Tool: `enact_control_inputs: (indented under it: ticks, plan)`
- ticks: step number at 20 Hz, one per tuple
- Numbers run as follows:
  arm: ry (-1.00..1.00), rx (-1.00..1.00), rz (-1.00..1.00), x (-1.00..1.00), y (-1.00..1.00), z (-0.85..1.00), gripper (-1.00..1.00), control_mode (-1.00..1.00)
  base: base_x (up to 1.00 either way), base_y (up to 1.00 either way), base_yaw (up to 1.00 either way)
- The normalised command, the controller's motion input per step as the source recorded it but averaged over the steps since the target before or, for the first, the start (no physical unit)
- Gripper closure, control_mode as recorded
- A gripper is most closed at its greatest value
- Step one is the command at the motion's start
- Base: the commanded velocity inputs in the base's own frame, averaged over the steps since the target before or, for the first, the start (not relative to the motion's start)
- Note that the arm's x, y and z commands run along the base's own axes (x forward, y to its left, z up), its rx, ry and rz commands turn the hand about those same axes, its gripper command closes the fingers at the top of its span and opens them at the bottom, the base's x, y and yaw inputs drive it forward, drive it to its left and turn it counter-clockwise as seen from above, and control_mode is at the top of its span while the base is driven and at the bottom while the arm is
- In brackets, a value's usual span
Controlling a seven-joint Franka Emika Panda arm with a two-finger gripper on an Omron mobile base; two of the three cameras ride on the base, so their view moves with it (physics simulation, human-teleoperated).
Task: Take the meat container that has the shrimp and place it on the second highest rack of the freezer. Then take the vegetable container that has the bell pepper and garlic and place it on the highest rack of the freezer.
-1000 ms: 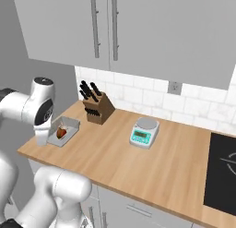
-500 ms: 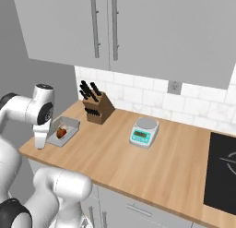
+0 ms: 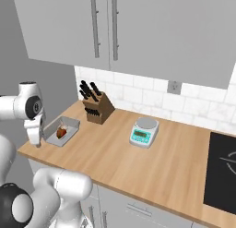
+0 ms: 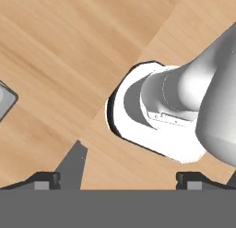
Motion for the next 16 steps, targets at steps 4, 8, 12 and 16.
enact_control_inputs:
  ticks: [4,8,12,16]
  plan:
    - [-0.03,-0.03,0.01,0.09,-0.16,0.0,-1.0,-1.0,0.0,0.0,0.0]
    - [-0.12,0.0,0.12,0.0,-0.05,-0.15,-1.0,-1.0,0.0,0.0,0.0]
    - [-0.13,0.02,0.19,0.02,0.0,-0.07,-1.0,-1.0,0.0,0.0,0.0]
    - [-0.08,0.04,0.2,0.07,-0.02,-0.07,-1.0,-1.0,0.0,0.0,0.0]
